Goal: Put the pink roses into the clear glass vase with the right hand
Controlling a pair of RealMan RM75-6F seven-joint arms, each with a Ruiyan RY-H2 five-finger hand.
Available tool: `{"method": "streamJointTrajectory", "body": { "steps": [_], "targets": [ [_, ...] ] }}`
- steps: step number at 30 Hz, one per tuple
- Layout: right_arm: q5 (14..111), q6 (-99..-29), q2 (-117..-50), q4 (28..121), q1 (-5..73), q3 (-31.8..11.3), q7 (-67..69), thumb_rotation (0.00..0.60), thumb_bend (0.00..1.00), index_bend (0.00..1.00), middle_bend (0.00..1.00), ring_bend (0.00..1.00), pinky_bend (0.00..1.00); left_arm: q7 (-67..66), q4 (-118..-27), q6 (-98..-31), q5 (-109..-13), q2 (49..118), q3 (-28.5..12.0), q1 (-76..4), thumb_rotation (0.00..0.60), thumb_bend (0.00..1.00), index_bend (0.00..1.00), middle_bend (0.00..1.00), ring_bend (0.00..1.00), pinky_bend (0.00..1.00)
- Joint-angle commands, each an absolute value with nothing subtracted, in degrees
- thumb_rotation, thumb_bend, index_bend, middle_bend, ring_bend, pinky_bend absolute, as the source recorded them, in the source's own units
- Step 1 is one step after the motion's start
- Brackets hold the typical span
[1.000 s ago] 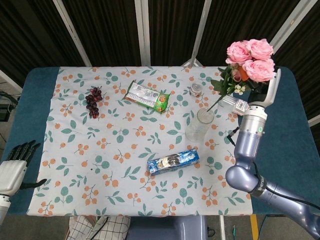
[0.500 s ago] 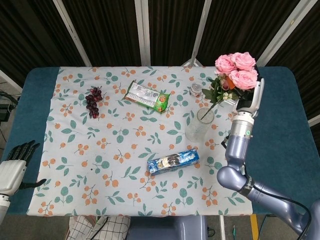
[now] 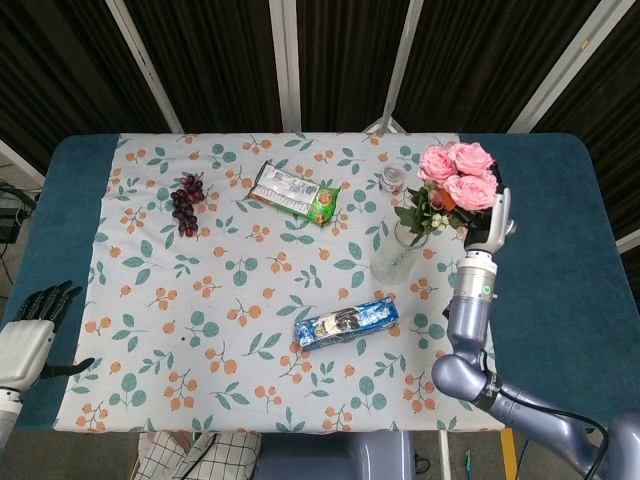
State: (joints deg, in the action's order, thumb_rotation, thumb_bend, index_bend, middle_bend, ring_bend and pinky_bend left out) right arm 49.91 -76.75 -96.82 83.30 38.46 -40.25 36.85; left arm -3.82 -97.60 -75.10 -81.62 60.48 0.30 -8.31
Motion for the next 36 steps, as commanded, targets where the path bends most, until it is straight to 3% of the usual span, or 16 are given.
{"method": "streamJointTrajectory", "body": {
  "steps": [1, 20, 22, 24, 26, 30, 36],
  "targets": [
    [49.7, -76.2, -97.3, 83.0, 39.0, -41.1, 36.3, 0.600, 0.32, 0.33, 0.50, 0.47, 0.51, -3.7, -97.6, -75.1, -81.6, 60.4, 0.3, -8.3, 0.600, 0.00, 0.00, 0.00, 0.00, 0.00],
    [50.1, -75.4, -100.4, 82.8, 38.3, -41.3, 35.3, 0.600, 0.32, 0.32, 0.49, 0.47, 0.50, -3.2, -97.8, -74.5, -81.2, 60.1, 0.3, -8.6, 0.600, 0.00, 0.00, 0.00, 0.00, 0.00],
    [50.6, -74.7, -100.2, 83.3, 38.2, -40.8, 34.9, 0.600, 0.32, 0.25, 0.44, 0.41, 0.44, -3.2, -97.9, -74.5, -81.3, 60.1, 0.3, -8.6, 0.600, 0.00, 0.00, 0.00, 0.00, 0.00],
    [51.6, -73.8, -99.6, 84.2, 37.8, -39.8, 34.7, 0.600, 0.32, 0.09, 0.31, 0.28, 0.30, -3.2, -97.9, -74.6, -81.3, 60.1, 0.3, -8.6, 0.600, 0.00, 0.00, 0.00, 0.00, 0.00],
    [52.5, -73.4, -99.1, 84.8, 37.4, -39.1, 33.9, 0.600, 0.32, 0.01, 0.22, 0.19, 0.21, -3.0, -97.9, -74.8, -81.3, 60.2, 0.2, -8.6, 0.600, 0.00, 0.00, 0.00, 0.00, 0.00],
    [53.4, -73.0, -98.4, 86.5, 36.2, -37.5, 33.0, 0.600, 0.32, 0.00, 0.11, 0.08, 0.10, -2.7, -97.9, -74.8, -81.3, 60.1, 0.2, -8.6, 0.600, 0.00, 0.00, 0.00, 0.00, 0.00],
    [55.6, -72.9, -97.0, 89.6, 33.4, -34.4, 32.8, 0.600, 0.32, 0.00, 0.00, 0.00, 0.01, -2.4, -97.9, -74.6, -81.9, 60.0, 0.4, -8.7, 0.600, 0.00, 0.00, 0.00, 0.00, 0.00]
  ]
}}
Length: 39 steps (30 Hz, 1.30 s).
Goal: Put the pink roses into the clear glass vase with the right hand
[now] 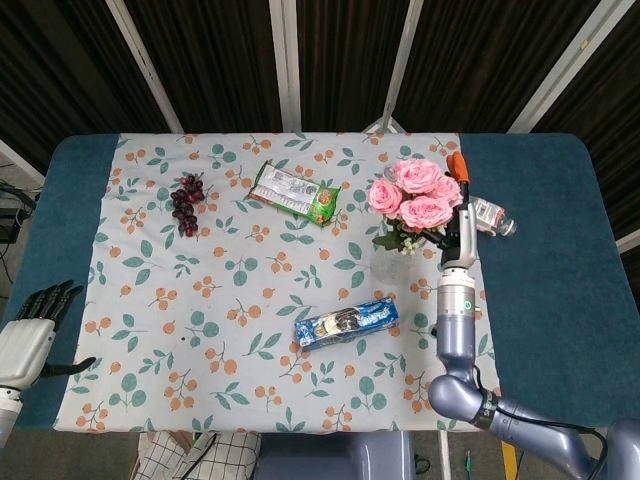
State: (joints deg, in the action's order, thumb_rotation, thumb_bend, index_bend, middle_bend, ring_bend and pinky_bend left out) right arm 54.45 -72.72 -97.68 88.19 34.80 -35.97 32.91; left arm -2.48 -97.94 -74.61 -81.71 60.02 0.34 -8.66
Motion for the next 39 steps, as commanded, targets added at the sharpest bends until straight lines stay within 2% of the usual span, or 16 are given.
{"method": "streamJointTrajectory", "body": {
  "steps": [1, 16, 20, 28, 36, 39],
  "targets": [
    [56.1, -72.8, -96.7, 89.9, 33.1, -34.1, 32.8, 0.600, 0.32, 0.00, 0.00, 0.00, 0.00, -2.3, -97.9, -74.5, -82.0, 59.9, 0.5, -8.7, 0.600, 0.00, 0.00, 0.00, 0.00, 0.00],
    [59.9, -73.0, -91.9, 94.0, 27.8, -30.1, 31.5, 0.600, 0.32, 0.00, 0.00, 0.00, 0.00, -1.9, -98.2, -74.1, -82.4, 59.6, 0.8, -8.9, 0.600, 0.00, 0.00, 0.00, 0.00, 0.00],
    [62.2, -71.6, -87.0, 96.6, 24.2, -26.3, 31.4, 0.600, 0.32, 0.00, 0.00, 0.00, 0.00, -2.0, -98.3, -74.0, -82.4, 59.6, 0.9, -8.9, 0.600, 0.00, 0.00, 0.00, 0.00, 0.00],
    [65.0, -70.1, -81.4, 99.2, 21.1, -23.6, 32.5, 0.600, 0.32, 0.00, 0.00, 0.00, 0.00, -2.2, -98.3, -74.0, -82.4, 59.6, 0.9, -9.0, 0.600, 0.00, 0.00, 0.00, 0.00, 0.00],
    [72.6, -68.2, -73.0, 98.6, 17.4, -15.8, 28.4, 0.600, 0.32, 0.00, 0.00, 0.00, 0.00, -2.6, -98.0, -75.0, -82.9, 60.0, 0.8, -8.8, 0.600, 0.00, 0.00, 0.00, 0.00, 0.00],
    [80.6, -72.6, -69.4, 91.7, 15.1, -10.6, 17.2, 0.600, 0.32, 0.00, 0.00, 0.00, 0.00, -2.7, -97.2, -76.2, -83.2, 60.4, 0.5, -8.5, 0.600, 0.00, 0.00, 0.00, 0.00, 0.00]
  ]
}}
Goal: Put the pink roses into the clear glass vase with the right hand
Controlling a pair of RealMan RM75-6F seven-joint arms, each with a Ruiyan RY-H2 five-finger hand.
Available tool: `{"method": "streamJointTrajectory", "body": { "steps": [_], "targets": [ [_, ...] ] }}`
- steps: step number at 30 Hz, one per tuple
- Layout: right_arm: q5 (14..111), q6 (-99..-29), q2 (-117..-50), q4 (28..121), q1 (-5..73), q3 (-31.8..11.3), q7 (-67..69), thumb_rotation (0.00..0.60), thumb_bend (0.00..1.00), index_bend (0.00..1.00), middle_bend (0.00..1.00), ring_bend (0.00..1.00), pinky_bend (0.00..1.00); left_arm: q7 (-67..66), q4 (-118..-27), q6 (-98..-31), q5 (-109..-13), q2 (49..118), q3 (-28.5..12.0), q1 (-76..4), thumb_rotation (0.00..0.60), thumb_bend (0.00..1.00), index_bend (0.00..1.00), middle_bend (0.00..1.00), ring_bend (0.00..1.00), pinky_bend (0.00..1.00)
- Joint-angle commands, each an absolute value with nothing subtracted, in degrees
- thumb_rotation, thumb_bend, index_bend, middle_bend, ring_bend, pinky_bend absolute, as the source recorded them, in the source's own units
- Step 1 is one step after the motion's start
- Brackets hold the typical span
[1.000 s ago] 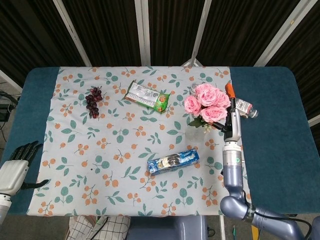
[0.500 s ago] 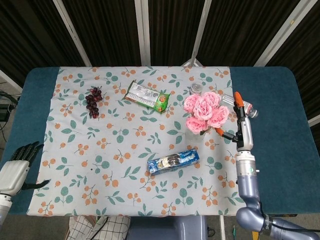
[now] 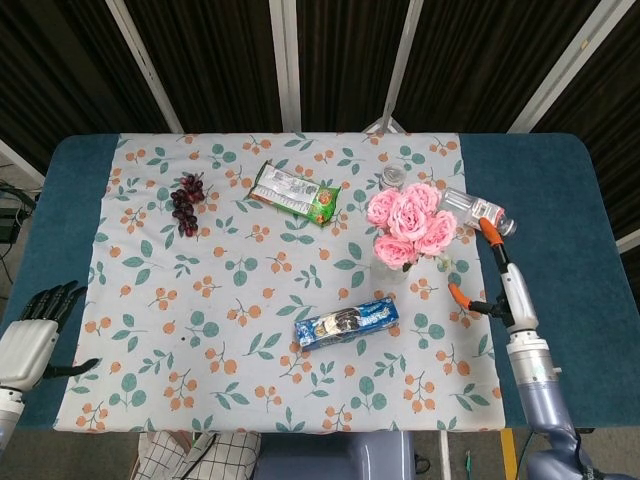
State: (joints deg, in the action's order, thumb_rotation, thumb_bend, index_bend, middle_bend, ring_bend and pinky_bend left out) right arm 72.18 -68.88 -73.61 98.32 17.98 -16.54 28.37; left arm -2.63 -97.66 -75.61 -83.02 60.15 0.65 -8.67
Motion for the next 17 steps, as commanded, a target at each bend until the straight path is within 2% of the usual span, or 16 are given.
{"method": "streamJointTrajectory", "body": {
  "steps": [1, 8, 17],
  "targets": [
    [81.7, -73.6, -68.9, 90.2, 14.6, -9.6, 14.4, 0.600, 0.32, 0.00, 0.00, 0.00, 0.00, -2.9, -97.0, -76.4, -83.3, 60.6, 0.4, -8.4, 0.600, 0.00, 0.00, 0.00, 0.00, 0.00],
    [81.3, -79.0, -65.0, 89.3, 9.2, -5.4, -3.6, 0.600, 0.32, 0.00, 0.00, 0.00, 0.00, -7.8, -94.7, -79.6, -84.4, 62.5, -0.2, -7.8, 0.600, 0.00, 0.00, 0.00, 0.00, 0.00],
    [81.3, -83.2, -64.3, 90.7, 6.7, -5.1, -8.0, 0.600, 0.32, 0.00, 0.00, 0.00, 0.00, -11.5, -94.2, -80.8, -83.4, 63.7, -0.8, -7.4, 0.600, 0.00, 0.00, 0.00, 0.00, 0.00]
  ]
}}
